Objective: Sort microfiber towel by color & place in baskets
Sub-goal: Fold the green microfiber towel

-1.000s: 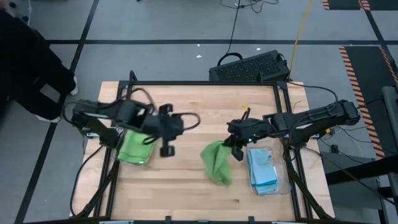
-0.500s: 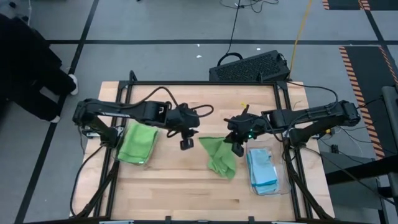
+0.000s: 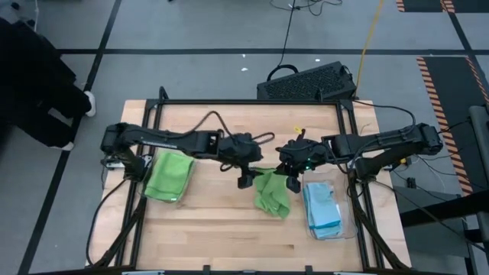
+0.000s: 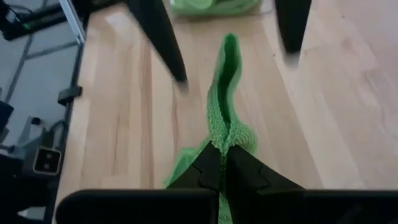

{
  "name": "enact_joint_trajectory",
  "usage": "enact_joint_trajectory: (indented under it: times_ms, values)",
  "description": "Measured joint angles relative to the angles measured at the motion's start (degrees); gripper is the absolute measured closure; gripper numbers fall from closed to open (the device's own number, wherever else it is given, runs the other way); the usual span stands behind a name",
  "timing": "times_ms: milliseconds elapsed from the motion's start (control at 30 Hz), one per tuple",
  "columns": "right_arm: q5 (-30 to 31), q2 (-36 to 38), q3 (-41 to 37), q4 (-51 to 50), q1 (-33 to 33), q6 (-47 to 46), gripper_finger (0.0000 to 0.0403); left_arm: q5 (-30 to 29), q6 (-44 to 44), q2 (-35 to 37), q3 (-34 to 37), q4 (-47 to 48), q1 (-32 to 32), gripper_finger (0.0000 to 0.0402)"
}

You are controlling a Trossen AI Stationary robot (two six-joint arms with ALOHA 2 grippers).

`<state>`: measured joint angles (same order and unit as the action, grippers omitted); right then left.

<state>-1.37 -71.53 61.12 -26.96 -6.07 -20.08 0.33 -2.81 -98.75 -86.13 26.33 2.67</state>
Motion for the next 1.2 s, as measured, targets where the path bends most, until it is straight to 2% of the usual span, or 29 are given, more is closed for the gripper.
enact_joint_trajectory:
  times_ms: [200,433,500,600,800,833,967,1200]
  values:
    - [-0.47,0.03,0.07,4.31,-0.07,0.49,0.0399,-0.41,-1.35,-4.51,0.00,0.35,0.02,0.0108]
    - [-3.23,0.22,0.09,5.53,-0.15,1.29,0.0399,1.16,-0.80,-5.29,0.00,6.72,-0.08,0.0115]
    - [-3.37,0.22,0.09,4.95,-0.15,1.29,0.0399,1.70,-0.20,-4.68,0.00,9.41,-0.02,0.0136]
    - [-3.39,0.22,0.09,4.27,-0.15,1.29,0.0399,1.83,0.19,-4.22,-0.13,11.30,-0.08,0.0191]
    - [-3.31,0.22,0.09,2.02,-0.15,0.81,0.0399,2.24,0.54,-3.66,-0.13,14.27,-0.19,0.0365]
    - [-3.16,0.22,0.09,1.57,-0.15,0.76,0.0398,2.39,0.09,-3.66,-0.38,14.76,-0.24,0.0382]
    - [-0.72,0.22,0.09,0.58,-0.15,-0.39,0.0378,2.37,-0.92,-3.67,-1.49,14.62,-0.24,0.0391]
    - [5.81,-0.15,0.09,0.28,-0.15,-0.85,0.0299,1.76,-1.78,-3.68,-5.53,14.69,-0.13,0.0398]
